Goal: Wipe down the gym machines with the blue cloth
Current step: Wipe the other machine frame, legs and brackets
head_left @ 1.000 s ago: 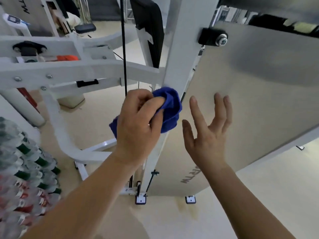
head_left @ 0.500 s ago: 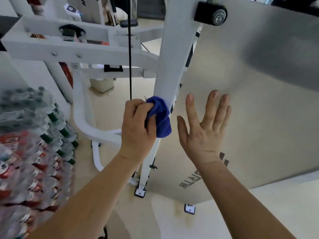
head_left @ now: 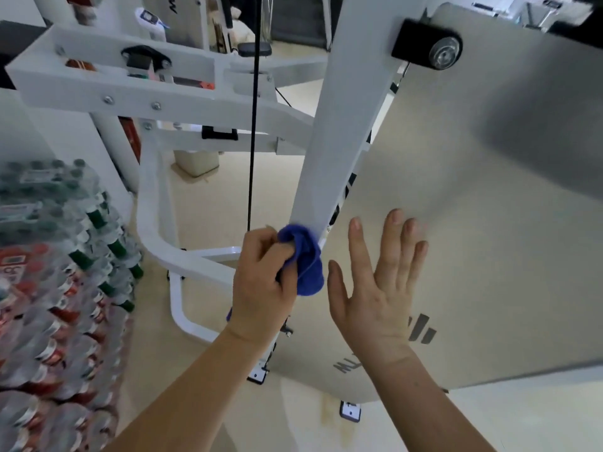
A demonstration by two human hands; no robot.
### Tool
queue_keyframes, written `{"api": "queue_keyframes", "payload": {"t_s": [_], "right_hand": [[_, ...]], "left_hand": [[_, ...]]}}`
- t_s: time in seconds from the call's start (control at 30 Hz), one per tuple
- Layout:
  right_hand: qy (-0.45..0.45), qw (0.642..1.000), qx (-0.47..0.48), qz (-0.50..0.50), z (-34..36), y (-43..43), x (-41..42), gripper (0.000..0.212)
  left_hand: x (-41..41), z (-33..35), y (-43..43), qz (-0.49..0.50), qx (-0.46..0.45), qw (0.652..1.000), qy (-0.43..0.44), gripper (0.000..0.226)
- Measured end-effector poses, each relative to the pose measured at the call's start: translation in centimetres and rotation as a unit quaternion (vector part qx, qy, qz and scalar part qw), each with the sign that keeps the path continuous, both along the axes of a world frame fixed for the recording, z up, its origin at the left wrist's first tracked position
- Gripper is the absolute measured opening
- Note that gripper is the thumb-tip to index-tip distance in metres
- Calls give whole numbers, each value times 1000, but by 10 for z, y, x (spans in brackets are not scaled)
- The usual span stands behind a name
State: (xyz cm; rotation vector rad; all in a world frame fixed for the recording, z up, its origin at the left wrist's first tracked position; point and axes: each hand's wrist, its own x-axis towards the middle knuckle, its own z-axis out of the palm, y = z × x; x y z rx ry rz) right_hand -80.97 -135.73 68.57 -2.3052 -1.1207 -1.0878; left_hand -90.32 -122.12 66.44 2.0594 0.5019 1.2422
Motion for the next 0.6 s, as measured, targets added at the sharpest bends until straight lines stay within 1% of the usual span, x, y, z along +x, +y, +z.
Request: {"api": "queue_keyframes", "payload": {"t_s": [0.03, 0.1, 0.13, 0.17, 0.2, 0.3, 0.37, 0.4, 0.5, 0.53, 0.6], "right_hand": [[-5, 1000, -16, -6, -7, -1, 1, 71], [-28, 998, -35, -33, -18, 0, 8, 74], [-40, 998, -37, -43, -22, 2, 11, 75], [-53, 997, -36, -49, -25, 3, 15, 76], [-65, 996, -33, -50, -26, 4, 18, 79], [-86, 995, -29, -49, -31, 5, 23, 89], [-92, 994, -27, -50, -33, 6, 25, 92], [-95, 994, -28, -50, -33, 7, 26, 93], [-97, 993, -33, -52, -33, 7, 26, 93], [-98, 993, -33, -51, -34, 6, 26, 93], [-109, 992, -32, -49, -37, 6, 29, 92]], "left_hand": [[-4, -19, -2, -14, -23, 999, 45, 17], [-12, -44, -4, -38, -102, 986, 129, 41], [-14, -48, -3, -42, -140, 977, 155, 49], [-15, -47, -2, -43, -173, 969, 169, 52], [-15, -43, -2, -42, -202, 963, 172, 49], [-20, -37, -14, -40, -270, 953, 133, 21], [-23, -34, -23, -41, -307, 947, 88, 21], [-22, -31, -23, -31, -313, 946, 79, 20], [-12, -19, -18, 7, -318, 945, 81, 35], [-10, -13, -18, 16, -303, 950, 70, 37], [-7, -1, -20, 28, -244, 969, 25, 33]]}}
